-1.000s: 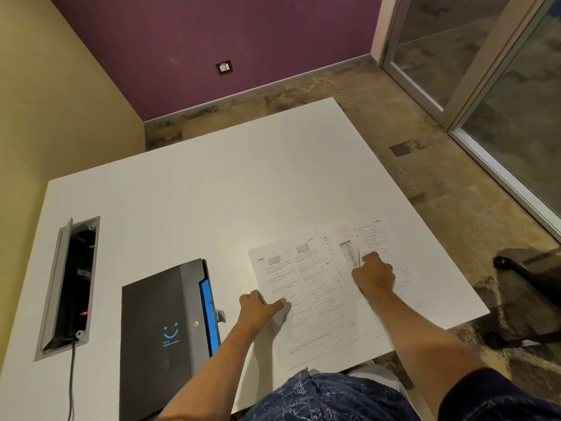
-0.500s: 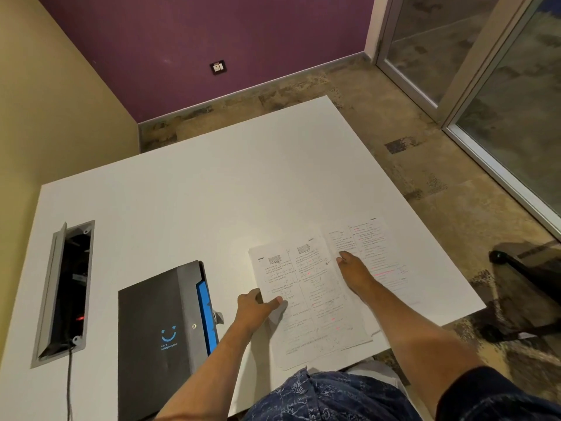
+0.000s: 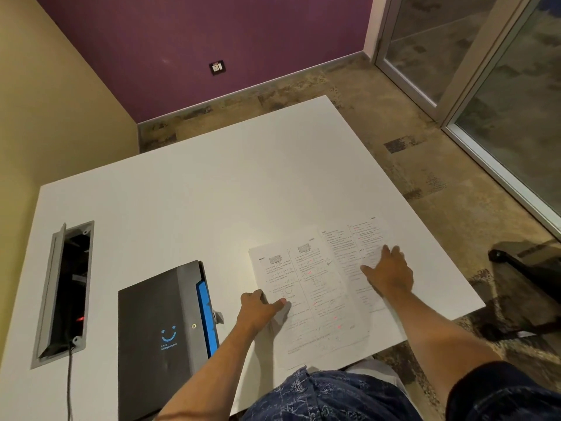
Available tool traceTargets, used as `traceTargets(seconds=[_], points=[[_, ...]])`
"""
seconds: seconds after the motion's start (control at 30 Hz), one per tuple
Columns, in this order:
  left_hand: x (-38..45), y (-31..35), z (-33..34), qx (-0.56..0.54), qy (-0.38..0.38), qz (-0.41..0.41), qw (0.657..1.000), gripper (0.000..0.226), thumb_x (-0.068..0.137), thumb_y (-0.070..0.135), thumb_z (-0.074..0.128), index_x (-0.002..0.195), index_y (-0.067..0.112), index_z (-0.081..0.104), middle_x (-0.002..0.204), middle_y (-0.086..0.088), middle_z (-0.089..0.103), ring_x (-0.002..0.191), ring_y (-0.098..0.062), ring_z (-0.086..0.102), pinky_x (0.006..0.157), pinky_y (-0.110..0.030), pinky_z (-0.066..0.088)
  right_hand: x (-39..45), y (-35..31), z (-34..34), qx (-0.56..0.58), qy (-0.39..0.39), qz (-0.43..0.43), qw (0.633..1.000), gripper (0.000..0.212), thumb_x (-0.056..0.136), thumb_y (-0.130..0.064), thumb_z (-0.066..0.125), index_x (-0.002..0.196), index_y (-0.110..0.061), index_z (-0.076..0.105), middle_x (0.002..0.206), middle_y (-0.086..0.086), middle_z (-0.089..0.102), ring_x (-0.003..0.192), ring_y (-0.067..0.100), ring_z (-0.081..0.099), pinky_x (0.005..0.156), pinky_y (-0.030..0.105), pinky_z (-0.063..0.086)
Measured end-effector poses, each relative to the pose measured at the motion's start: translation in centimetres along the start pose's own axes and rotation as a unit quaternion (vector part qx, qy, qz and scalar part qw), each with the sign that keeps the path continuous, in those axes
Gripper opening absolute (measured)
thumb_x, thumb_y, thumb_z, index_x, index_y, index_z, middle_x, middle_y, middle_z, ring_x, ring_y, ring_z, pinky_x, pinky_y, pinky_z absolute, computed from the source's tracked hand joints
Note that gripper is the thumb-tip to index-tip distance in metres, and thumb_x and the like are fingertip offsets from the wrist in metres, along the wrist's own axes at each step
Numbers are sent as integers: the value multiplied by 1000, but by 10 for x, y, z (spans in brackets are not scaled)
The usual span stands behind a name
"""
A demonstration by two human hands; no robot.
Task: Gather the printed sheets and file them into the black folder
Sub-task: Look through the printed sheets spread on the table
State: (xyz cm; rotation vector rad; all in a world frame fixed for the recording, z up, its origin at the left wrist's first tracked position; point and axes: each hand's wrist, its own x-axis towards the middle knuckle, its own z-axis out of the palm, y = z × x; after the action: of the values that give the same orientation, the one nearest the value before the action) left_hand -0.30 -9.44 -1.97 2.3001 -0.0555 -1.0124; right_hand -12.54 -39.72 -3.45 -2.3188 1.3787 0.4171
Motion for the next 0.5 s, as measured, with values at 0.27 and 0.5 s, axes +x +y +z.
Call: traceTargets(seconds=[0.27, 0.5], points=[[4, 5, 3, 8, -2, 17, 1000, 40, 79, 44, 80, 72, 17, 51, 111, -11, 49, 74, -8, 52, 58, -15, 38, -17, -17, 9, -75, 1, -99, 992, 86, 93, -60, 56, 163, -22, 23, 161, 12, 42, 143, 31, 47, 116, 44, 38], [0, 3, 4, 19, -27, 20, 999, 40, 81, 49, 76, 105, 22, 58, 116, 0, 34, 109, -18, 47, 89, -26, 41, -22, -14, 1, -18, 39, 53, 998, 81, 80, -54, 74, 141, -11, 45, 136, 17, 55, 125, 35, 55, 101, 49, 48]])
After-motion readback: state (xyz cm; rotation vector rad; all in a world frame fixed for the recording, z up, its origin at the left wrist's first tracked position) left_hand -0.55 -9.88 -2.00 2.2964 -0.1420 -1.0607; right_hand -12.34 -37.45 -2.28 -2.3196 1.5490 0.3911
